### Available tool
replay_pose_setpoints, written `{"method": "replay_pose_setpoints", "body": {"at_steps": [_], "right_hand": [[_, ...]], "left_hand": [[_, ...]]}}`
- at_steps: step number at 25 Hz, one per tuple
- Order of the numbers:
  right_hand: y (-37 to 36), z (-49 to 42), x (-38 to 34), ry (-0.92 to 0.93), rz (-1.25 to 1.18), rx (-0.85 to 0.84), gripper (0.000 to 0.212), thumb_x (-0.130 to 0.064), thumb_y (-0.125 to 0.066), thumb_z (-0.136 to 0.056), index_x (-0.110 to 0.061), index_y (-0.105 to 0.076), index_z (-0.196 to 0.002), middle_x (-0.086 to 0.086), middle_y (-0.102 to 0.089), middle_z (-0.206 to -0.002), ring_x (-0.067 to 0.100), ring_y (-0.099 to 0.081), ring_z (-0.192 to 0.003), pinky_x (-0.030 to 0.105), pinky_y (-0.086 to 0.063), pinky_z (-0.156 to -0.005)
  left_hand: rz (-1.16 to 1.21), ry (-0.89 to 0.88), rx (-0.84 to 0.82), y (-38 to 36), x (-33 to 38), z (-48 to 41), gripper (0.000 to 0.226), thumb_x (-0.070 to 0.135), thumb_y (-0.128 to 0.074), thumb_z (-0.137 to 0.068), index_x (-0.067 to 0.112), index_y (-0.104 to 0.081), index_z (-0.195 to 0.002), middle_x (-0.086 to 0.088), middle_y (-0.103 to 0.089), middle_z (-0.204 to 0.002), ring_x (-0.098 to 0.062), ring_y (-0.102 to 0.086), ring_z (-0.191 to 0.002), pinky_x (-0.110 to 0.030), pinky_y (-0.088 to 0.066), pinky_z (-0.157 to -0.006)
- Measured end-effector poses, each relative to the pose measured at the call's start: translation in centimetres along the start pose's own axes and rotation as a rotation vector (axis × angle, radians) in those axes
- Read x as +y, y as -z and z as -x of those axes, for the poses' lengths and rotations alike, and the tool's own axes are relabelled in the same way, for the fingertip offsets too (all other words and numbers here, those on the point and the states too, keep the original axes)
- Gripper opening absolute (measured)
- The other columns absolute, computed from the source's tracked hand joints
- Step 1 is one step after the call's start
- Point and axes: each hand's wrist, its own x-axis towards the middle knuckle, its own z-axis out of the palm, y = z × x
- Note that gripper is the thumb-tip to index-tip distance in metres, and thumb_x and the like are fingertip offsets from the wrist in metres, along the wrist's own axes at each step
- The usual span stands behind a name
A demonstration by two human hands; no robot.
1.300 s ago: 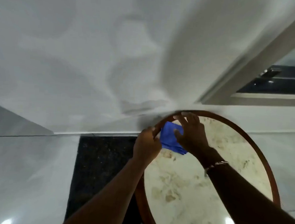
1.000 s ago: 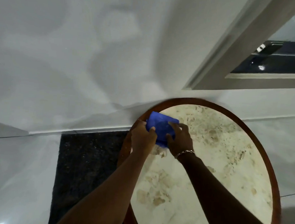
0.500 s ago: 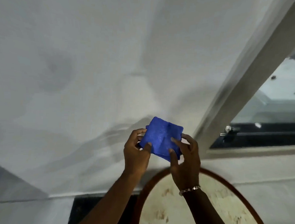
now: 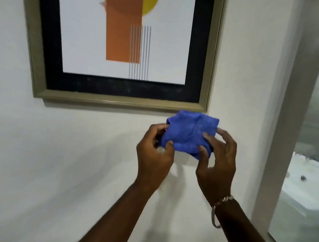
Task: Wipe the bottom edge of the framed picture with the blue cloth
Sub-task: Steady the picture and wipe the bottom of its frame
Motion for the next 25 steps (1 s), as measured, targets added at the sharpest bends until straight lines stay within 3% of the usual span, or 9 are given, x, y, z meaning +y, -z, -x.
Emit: {"method": "replay_pose_setpoints", "body": {"at_steps": [2,4,7,10,12,15,19,22,25], "right_hand": [[-1.5,-3.8,-1.3,0.055,-0.014,0.037,0.029,-0.001,-0.063,-0.089,-0.003,-0.062,-0.118,0.023,-0.052,-0.133,-0.007,-0.044,-0.124,0.006,-0.041,-0.100],[-3.3,-6.4,-2.3,0.054,0.011,0.035,0.028,0.000,-0.060,-0.091,-0.005,-0.063,-0.118,0.021,-0.052,-0.134,0.018,-0.053,-0.121,0.030,-0.051,-0.101],[-5.6,-7.5,-3.3,0.104,0.227,0.069,0.031,-0.004,-0.051,-0.090,-0.006,-0.068,-0.116,0.025,-0.055,-0.135,0.043,-0.052,-0.124,0.057,-0.048,-0.102],[-7.7,-7.9,-4.3,0.217,0.246,0.078,0.038,-0.012,-0.046,-0.088,-0.005,-0.067,-0.119,0.025,-0.059,-0.133,0.046,-0.053,-0.125,0.059,-0.048,-0.103],[-9.2,-8.4,-5.5,0.157,0.203,0.043,0.044,-0.018,-0.043,-0.087,-0.008,-0.063,-0.125,0.021,-0.056,-0.138,0.043,-0.047,-0.131,0.060,-0.042,-0.108],[-10.6,-6.8,-5.2,0.127,0.258,0.033,0.051,-0.047,-0.044,-0.094,-0.016,-0.058,-0.132,0.015,-0.045,-0.151,0.036,-0.031,-0.145,0.058,-0.029,-0.116],[-11.8,-5.7,-3.8,0.148,0.279,0.097,0.059,-0.059,-0.042,-0.093,-0.014,-0.060,-0.128,0.015,-0.046,-0.149,0.036,-0.030,-0.146,0.064,-0.023,-0.117],[-13.9,-6.6,-6.0,0.025,0.291,0.175,0.054,-0.060,-0.043,-0.094,-0.022,-0.060,-0.129,0.011,-0.047,-0.150,0.034,-0.029,-0.146,0.063,-0.011,-0.121],[-13.7,-5.2,-3.9,0.224,0.371,0.164,0.046,-0.053,-0.049,-0.095,-0.025,-0.060,-0.130,0.008,-0.051,-0.147,0.033,-0.032,-0.145,0.069,-0.015,-0.118]], "left_hand": [[-0.066,-0.082,0.059,0.5,1.8,-3.5,0.029,-0.006,-0.067,-0.082,0.010,-0.061,-0.106,0.000,-0.068,-0.099,-0.012,-0.067,-0.090,-0.013,-0.056,-0.079],[-0.186,-0.094,0.087,0.6,2.7,-6.2,0.027,-0.002,-0.069,-0.081,0.011,-0.061,-0.103,-0.001,-0.069,-0.098,-0.014,-0.067,-0.087,-0.015,-0.056,-0.075],[-0.390,-0.123,0.019,1.0,2.9,-8.0,0.025,0.008,-0.070,-0.083,0.012,-0.058,-0.105,-0.004,-0.068,-0.101,-0.018,-0.065,-0.087,-0.034,-0.059,-0.077],[-0.641,-0.277,-0.044,2.9,3.1,-9.4,0.026,0.018,-0.072,-0.082,0.015,-0.058,-0.104,-0.004,-0.068,-0.097,-0.016,-0.059,-0.080,-0.031,-0.050,-0.068],[-0.743,-0.396,-0.093,4.9,3.8,-11.3,0.026,0.020,-0.073,-0.080,0.014,-0.061,-0.102,-0.004,-0.066,-0.094,-0.021,-0.059,-0.078,-0.035,-0.050,-0.068],[-0.752,-0.621,-0.128,8.0,4.8,-15.3,0.021,0.019,-0.070,-0.083,0.011,-0.066,-0.101,-0.008,-0.067,-0.093,-0.027,-0.063,-0.081,-0.040,-0.055,-0.072],[-1.024,-0.948,-0.139,10.7,4.9,-21.5,0.034,0.020,-0.058,-0.088,0.002,-0.061,-0.117,-0.021,-0.062,-0.121,-0.040,-0.058,-0.113,-0.045,-0.048,-0.093],[-1.288,-1.063,-0.267,11.7,4.5,-25.0,0.061,0.037,-0.041,-0.097,0.004,-0.035,-0.147,-0.020,-0.033,-0.157,-0.036,-0.028,-0.147,-0.050,-0.025,-0.119],[-1.415,-1.139,-0.247,12.2,4.2,-26.9,0.070,0.051,-0.025,-0.098,0.009,-0.017,-0.154,-0.015,-0.017,-0.164,-0.031,-0.012,-0.153,-0.051,-0.016,-0.123]]}}
